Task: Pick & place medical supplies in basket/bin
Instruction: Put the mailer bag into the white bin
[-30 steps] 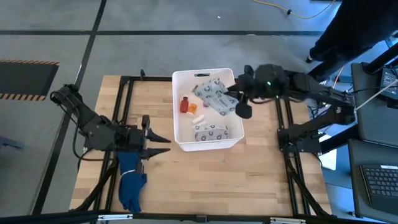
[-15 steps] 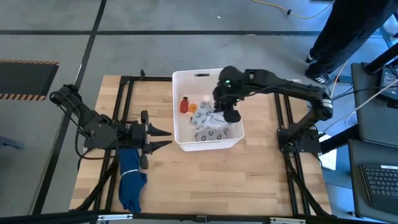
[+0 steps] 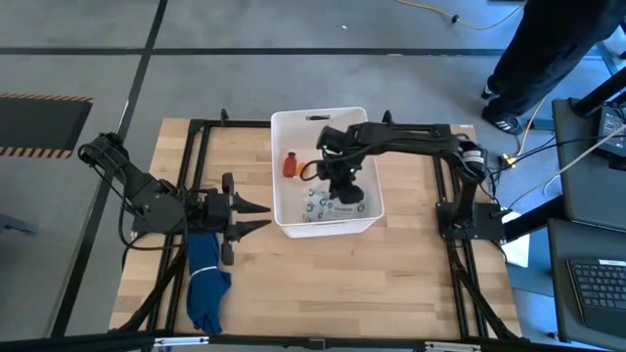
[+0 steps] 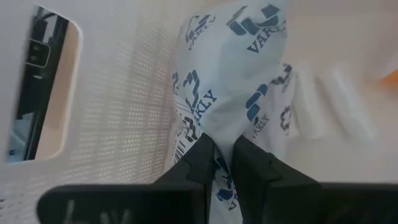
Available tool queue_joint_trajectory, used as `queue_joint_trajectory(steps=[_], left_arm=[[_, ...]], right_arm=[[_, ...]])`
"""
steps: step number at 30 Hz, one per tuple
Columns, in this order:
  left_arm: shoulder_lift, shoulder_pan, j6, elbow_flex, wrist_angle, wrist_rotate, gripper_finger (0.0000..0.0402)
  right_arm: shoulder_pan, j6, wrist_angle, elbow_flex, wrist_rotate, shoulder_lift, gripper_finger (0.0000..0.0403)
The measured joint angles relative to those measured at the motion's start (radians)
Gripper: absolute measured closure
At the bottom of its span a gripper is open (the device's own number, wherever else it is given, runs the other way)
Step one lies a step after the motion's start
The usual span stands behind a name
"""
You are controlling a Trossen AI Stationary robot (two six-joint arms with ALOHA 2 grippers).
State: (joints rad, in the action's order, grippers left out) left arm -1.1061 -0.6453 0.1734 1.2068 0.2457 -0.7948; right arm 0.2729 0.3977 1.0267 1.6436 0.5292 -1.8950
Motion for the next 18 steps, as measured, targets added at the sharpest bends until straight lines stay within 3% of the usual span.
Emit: queue_joint_trajectory(steps=[10,18], left_arm=[[0.0,0.0,0.002,0.0,0.0,0.0,0.0297],[0.0,0.0,0.038,0.0,0.017,0.0,0.0296]], right_arm=[[0.0,0.0,0.007,0.0,0.0,-0.041,0.0341],[-0.002,-0.027,0.007,0.0,-0.007,-0.041,0.0235]])
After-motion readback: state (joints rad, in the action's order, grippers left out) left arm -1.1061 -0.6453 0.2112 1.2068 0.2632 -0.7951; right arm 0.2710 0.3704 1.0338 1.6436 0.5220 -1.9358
